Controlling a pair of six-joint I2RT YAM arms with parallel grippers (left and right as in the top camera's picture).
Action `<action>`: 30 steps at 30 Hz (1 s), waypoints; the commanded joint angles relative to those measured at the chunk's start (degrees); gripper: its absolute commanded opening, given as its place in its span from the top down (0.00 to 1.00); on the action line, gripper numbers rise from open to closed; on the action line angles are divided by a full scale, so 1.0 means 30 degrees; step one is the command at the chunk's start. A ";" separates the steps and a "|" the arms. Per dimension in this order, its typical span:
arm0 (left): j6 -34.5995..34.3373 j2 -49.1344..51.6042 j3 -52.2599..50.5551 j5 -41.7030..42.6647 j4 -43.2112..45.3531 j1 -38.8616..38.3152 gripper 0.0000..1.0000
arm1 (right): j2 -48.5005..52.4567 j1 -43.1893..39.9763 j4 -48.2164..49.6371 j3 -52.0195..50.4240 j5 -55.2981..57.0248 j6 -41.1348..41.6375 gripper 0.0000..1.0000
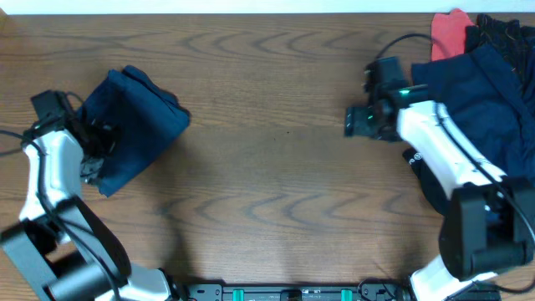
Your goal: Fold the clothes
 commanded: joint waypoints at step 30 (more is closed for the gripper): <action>0.5632 -2.1726 -0.6258 -0.6135 -0.0044 -1.8608 0.02 | -2.4611 -0.4095 0.3461 -1.1978 -0.0619 -0.3155 0.01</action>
